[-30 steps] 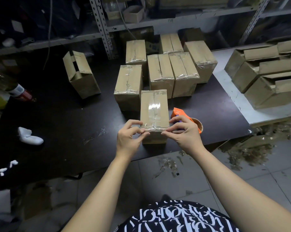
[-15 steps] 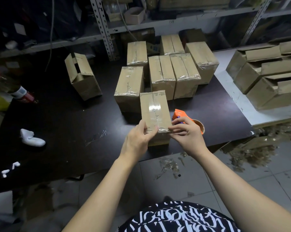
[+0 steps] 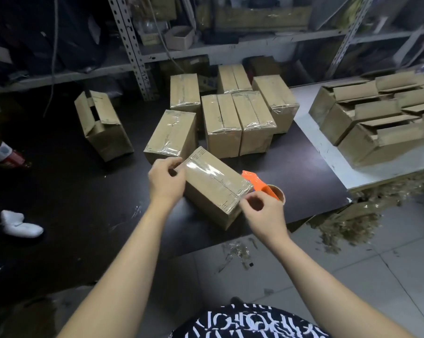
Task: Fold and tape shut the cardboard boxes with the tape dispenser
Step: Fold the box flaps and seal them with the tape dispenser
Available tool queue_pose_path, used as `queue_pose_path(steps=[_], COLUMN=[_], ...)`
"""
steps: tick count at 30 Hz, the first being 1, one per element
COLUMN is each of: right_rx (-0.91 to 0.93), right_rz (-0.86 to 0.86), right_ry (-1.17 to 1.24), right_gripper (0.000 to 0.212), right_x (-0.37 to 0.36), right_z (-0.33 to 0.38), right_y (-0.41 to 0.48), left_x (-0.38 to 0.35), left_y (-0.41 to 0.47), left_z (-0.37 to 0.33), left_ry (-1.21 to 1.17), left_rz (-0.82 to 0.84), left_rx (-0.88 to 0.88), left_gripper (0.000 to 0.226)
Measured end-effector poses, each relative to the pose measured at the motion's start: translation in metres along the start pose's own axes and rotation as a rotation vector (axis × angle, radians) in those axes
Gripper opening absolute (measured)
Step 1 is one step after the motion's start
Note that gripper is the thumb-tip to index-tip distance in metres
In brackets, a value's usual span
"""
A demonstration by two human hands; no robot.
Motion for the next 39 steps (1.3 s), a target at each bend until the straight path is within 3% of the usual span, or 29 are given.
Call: queue_pose_path(steps=[4, 7, 12, 15, 18, 21, 27, 33, 36, 39], right_rx=[-0.109, -0.146, -0.117, -0.125, -0.132, -0.141, -0.199, -0.161, -0.117, -0.115], right_rz=[0.009, 0.021, 0.197, 0.212, 0.209, 0.133, -0.063, 0.002, 0.100, 0.196], right_ry=[0.024, 0.095, 0.163, 0.120, 0.028, -0.086, -0.367, -0.628, -0.895, -0.962], right_gripper=[0.009, 0.012, 0.050, 0.060, 0.054, 0.050, 0.033, 0.035, 0.037, 0.037], right_x=[-0.007, -0.011, -0.021, -0.018, -0.014, -0.008, 0.008, 0.003, -0.001, -0.010], right_z=[0.000, -0.001, -0.003, -0.005, -0.003, -0.005, -0.036, -0.060, -0.058, -0.061], right_y=[0.005, 0.010, 0.019, 0.031, 0.041, 0.045, 0.025, 0.019, 0.031, 0.038], left_x=[-0.018, -0.011, 0.000, -0.008, -0.015, -0.011, -0.003, -0.005, -0.006, -0.010], left_y=[0.020, 0.020, 0.011, 0.004, -0.003, -0.005, -0.010, -0.035, -0.049, -0.058], left_z=[0.022, 0.023, 0.037, 0.044, 0.047, 0.051, 0.041, 0.032, 0.027, 0.026], left_ry=[-0.107, -0.098, -0.006, -0.148, -0.187, -0.121, -0.047, 0.081, 0.141, 0.143], left_rz=[0.206, 0.151, 0.110, 0.254, 0.396, 0.350, 0.195, 0.093, 0.003, -0.023], left_rx=[0.219, 0.221, 0.250, 0.298, 0.295, 0.259, 0.231, 0.301, 0.330, 0.370], left_gripper=[0.049, 0.046, 0.062, 0.075, 0.065, 0.045, 0.047, 0.056, 0.062, 0.065])
Point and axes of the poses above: each hand's wrist, its own y-axis towards the middle knuckle, its own x-axis out of the back of the hand, z = x × y, the point moved 8 cm from there along y, towards the middle knuckle, and after that the axes turned 4 degrees about x, right-handed, at the moved point
